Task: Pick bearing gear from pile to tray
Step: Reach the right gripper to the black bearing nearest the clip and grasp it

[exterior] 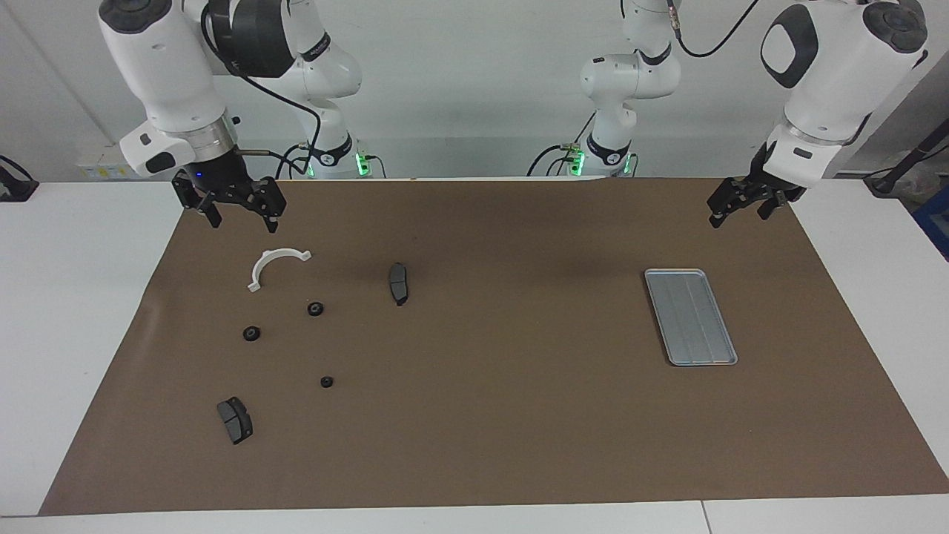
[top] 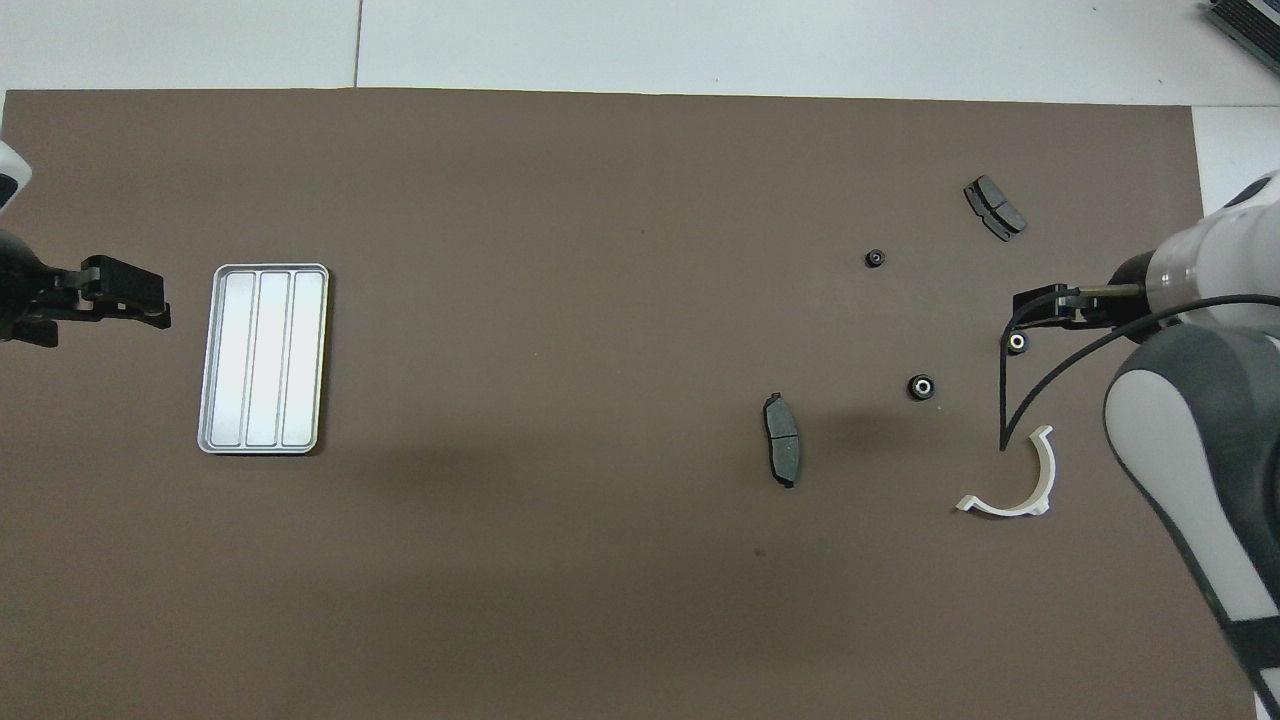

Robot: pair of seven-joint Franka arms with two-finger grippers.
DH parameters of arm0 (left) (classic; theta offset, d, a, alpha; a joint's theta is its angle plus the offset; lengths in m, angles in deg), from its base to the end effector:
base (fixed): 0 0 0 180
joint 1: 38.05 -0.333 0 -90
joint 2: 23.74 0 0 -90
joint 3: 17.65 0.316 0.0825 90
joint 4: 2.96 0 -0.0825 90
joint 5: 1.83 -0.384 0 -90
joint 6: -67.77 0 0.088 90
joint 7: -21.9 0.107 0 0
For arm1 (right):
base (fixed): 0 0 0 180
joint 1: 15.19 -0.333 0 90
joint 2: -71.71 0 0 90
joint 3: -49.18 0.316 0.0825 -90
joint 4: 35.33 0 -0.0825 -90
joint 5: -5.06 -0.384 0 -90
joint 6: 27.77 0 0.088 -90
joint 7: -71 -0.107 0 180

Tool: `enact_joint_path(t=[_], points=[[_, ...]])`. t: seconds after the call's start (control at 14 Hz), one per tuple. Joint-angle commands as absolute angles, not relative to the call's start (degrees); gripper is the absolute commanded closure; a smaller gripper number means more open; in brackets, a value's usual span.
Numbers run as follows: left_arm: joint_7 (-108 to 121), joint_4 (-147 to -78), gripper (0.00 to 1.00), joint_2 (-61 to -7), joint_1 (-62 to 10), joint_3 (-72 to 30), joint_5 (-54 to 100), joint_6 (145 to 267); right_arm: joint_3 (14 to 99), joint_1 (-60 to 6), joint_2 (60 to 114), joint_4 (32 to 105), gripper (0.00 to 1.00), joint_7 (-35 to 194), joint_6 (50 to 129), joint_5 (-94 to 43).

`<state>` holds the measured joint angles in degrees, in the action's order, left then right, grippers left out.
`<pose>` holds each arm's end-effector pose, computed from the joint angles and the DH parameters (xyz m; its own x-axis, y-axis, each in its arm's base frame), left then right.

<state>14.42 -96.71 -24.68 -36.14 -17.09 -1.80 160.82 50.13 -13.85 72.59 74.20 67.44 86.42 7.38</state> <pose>0.5619 -0.0133 0.5890 0.9939 0.1068 -0.0284 0.1068 -0.9943 -0.0034 0.5709 -0.0064 0.4902 0.9963 -0.0523 0.0678 -0.0547 -0.9979 0.0335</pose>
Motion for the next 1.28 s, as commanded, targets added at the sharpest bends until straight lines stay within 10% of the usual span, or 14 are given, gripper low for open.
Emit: enact_joint_path(t=[0.0, 1.0, 1.07, 1.21], points=[[14.5, -97.0, 0.00, -24.0, -36.2, -17.0, -2.8, 161.2, 50.4, -11.1, 76.0, 76.7, 0.00, 72.8, 91.8, 5.4], [14.5, -97.0, 0.00, -24.1, -36.2, -17.0, -2.8, 161.2, 50.5, -5.9, 89.5, 82.9, 0.10, 80.8, 114.2, 5.5], [14.5, -97.0, 0.00, -24.1, -36.2, -17.0, -2.8, 161.2, 50.5, -5.9, 89.5, 83.1, 0.20, 80.9, 114.0, 5.5], [14.5, -97.0, 0.00, -24.1, -36.2, -17.0, -2.8, 161.2, 50.6, -5.9, 89.2, 83.3, 0.75, 82.2, 113.2, 5.5]])
